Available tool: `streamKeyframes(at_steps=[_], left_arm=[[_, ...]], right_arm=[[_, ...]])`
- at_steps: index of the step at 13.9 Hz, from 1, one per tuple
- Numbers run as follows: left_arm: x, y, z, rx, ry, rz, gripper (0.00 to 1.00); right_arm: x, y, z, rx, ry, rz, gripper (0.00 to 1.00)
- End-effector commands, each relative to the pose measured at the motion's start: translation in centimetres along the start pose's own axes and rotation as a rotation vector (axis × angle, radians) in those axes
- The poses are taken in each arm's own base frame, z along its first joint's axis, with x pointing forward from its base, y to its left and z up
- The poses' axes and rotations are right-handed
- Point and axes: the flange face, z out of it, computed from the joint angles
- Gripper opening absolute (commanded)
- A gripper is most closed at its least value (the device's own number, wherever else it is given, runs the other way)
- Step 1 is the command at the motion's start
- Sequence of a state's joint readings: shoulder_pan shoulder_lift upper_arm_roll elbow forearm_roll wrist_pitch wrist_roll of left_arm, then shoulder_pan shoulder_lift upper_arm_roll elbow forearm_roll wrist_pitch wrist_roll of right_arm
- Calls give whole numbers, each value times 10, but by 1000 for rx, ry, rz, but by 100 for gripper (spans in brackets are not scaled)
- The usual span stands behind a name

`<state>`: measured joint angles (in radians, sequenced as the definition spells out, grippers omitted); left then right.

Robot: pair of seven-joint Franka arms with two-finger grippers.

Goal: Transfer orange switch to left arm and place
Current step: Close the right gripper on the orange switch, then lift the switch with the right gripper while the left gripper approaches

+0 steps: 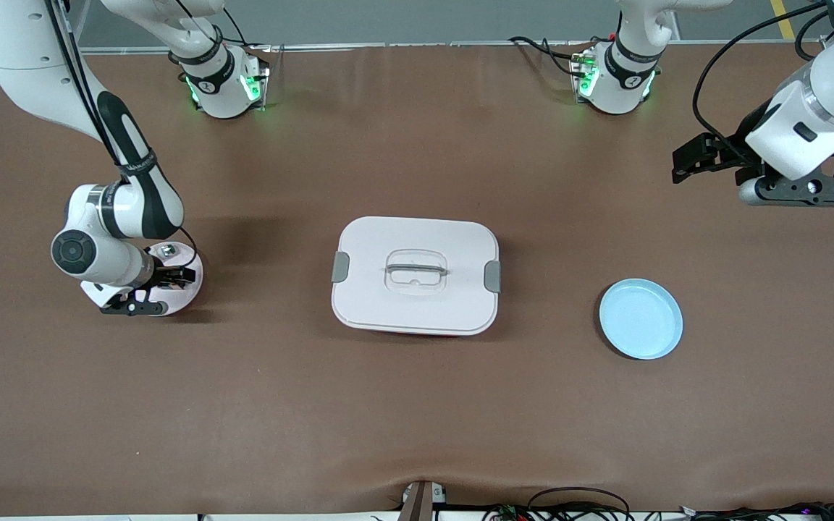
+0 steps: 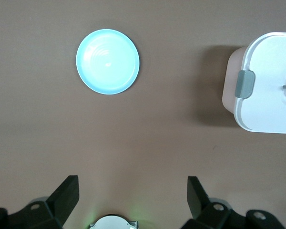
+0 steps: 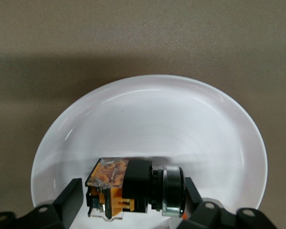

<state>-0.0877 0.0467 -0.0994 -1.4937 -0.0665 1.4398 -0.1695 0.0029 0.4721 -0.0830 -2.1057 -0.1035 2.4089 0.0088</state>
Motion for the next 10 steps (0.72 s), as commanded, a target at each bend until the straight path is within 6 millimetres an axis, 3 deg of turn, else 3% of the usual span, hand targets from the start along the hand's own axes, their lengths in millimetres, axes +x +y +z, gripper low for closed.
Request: streamKeyframes(at_steps=[1, 2, 4, 7, 10], left_arm=[[1, 3, -6, -9, 11, 3, 100], [1, 3, -6, -10, 14, 1, 100], [3, 1, -4, -10, 13, -2, 100], [4, 2, -3, -12, 11, -1, 100], [4, 2, -3, -12, 11, -1, 100]], right_arm=[[-1, -1, 0, -16, -2, -4, 42], [-1, -1, 0, -16, -6, -5, 32], [-1, -1, -2, -16, -4, -11, 24], [-1, 0, -10, -17, -1, -17, 23], [-2, 4, -44, -20, -38, -33, 23]])
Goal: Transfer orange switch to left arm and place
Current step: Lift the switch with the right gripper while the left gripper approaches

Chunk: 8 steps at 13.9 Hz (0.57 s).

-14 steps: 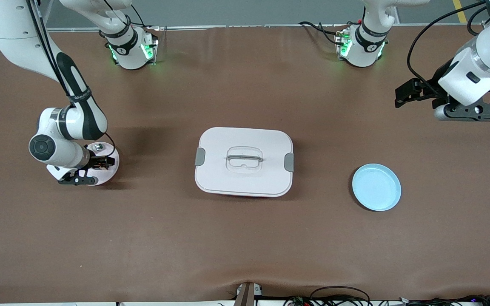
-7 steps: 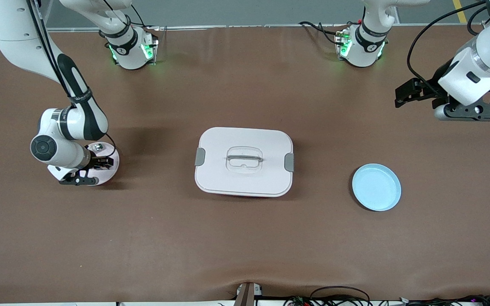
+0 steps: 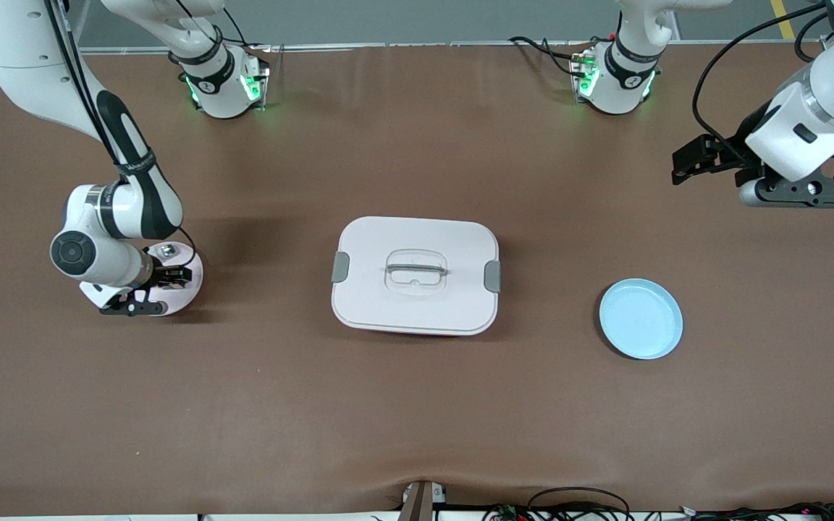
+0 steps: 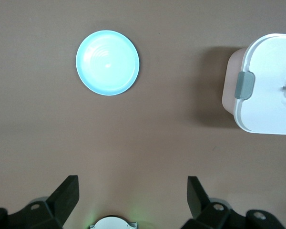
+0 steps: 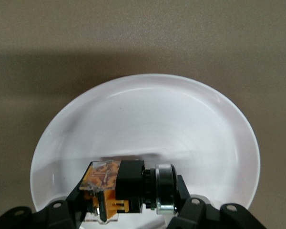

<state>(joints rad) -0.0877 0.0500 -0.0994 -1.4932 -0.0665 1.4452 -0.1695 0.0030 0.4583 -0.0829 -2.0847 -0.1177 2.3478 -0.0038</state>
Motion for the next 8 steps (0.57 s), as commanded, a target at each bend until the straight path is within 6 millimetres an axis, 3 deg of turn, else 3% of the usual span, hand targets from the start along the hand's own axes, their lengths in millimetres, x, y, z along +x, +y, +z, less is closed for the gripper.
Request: streamKeyframes(at_steps=[1, 5, 8], left_arm=[[3, 3, -4, -11, 10, 1, 100], [3, 3, -3, -13, 10, 1, 100], [5, 2, 0, -12, 2, 1, 100]], right_arm=[[-5, 3, -50, -11, -24, -13, 23], [-4, -11, -125, -27, -129, -16, 24], [-3, -32, -201, -35, -206, -26, 25]])
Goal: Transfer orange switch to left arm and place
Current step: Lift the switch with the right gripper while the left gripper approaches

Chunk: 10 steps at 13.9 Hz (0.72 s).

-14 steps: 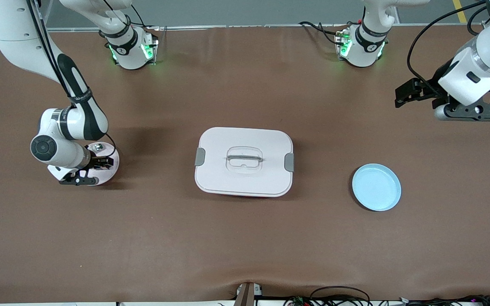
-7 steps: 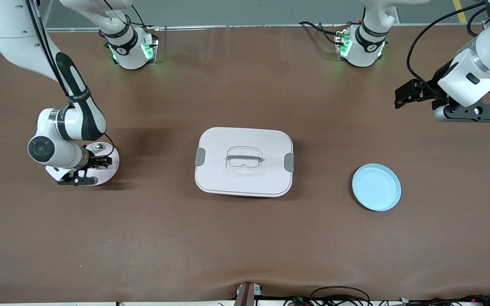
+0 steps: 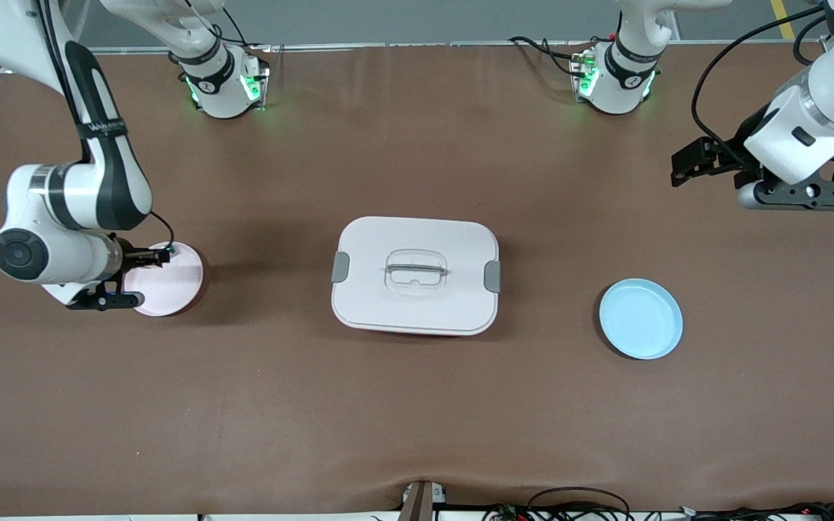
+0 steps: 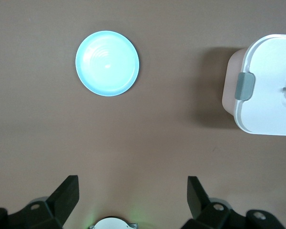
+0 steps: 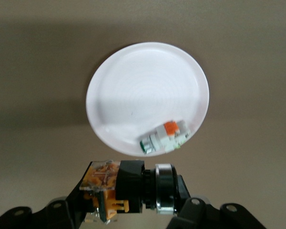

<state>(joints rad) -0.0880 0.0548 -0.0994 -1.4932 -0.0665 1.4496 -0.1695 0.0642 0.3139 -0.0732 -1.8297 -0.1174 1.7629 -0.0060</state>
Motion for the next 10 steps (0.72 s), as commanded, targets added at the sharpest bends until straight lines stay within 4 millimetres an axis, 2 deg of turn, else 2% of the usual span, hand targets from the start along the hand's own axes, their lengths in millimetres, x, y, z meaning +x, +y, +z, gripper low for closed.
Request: streamKeyframes(at_steps=[1, 5, 7, 10], left_arm=[[3, 2, -1, -12, 1, 1, 100], [4, 6, 1, 1, 1, 11, 100], [5, 12, 4, -3, -6, 19, 100], [5, 19, 5, -14, -9, 32, 100]], right_arm=[[-10, -23, -68, -9, -39, 17, 25], [-40, -93, -134, 70, -100, 137, 25], [-55, -130, -153, 146, -145, 200, 24], [-75, -192, -169, 269, -237, 366, 26]])
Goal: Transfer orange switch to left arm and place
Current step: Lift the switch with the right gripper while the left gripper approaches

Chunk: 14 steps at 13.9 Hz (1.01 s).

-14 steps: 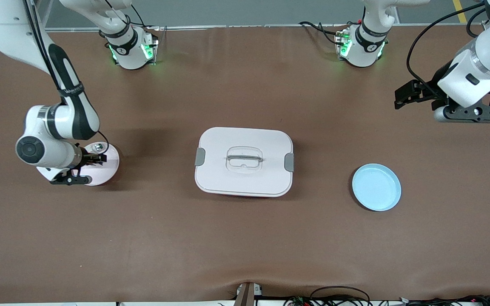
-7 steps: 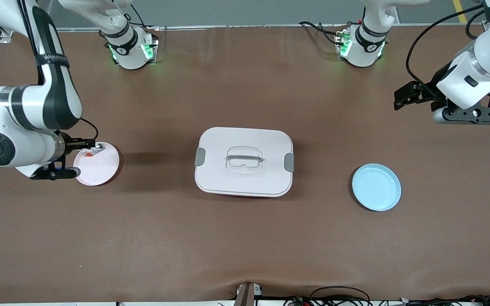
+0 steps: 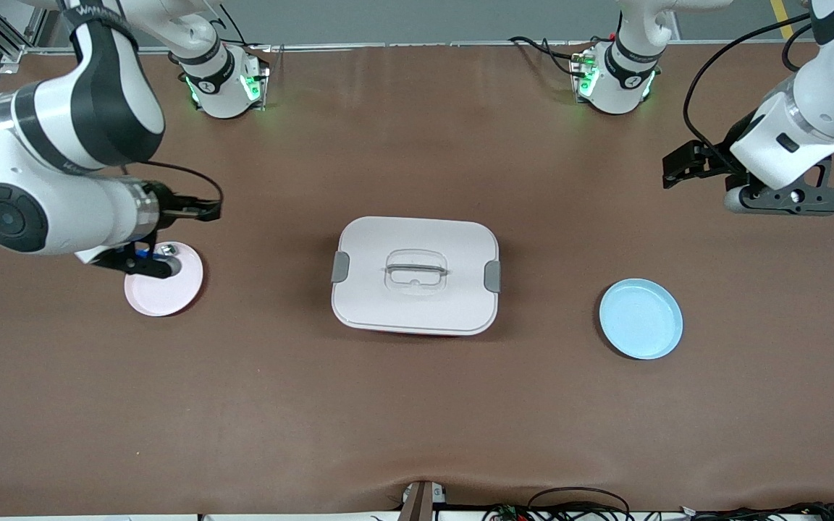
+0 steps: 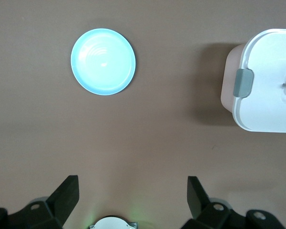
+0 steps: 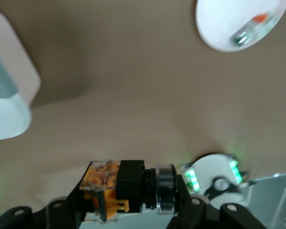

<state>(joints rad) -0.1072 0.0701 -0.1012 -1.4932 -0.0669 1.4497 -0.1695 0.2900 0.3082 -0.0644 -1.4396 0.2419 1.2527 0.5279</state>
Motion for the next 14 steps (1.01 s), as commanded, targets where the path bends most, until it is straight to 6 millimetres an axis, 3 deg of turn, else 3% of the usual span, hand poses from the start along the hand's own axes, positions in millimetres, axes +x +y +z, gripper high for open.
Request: streamKeyframes(at_steps=[1, 5, 7, 11, 14], left_arm=[[2, 11, -3, -48, 0, 17, 100], [3, 27, -11, -192, 36, 27, 100], [-4, 51, -14, -213, 42, 60, 100], [-22, 81, -16, -306, 60, -64, 100], [-38, 86, -7, -381, 75, -118, 100]], right_arm=[[-26, -45, 2, 81, -83, 144, 26], [-75, -118, 4, 217, -210, 282, 25], [-91, -151, 3, 308, -245, 349, 25], [-120, -204, -3, 486, -323, 458, 25], [-138, -244, 4, 592, -360, 547, 25]])
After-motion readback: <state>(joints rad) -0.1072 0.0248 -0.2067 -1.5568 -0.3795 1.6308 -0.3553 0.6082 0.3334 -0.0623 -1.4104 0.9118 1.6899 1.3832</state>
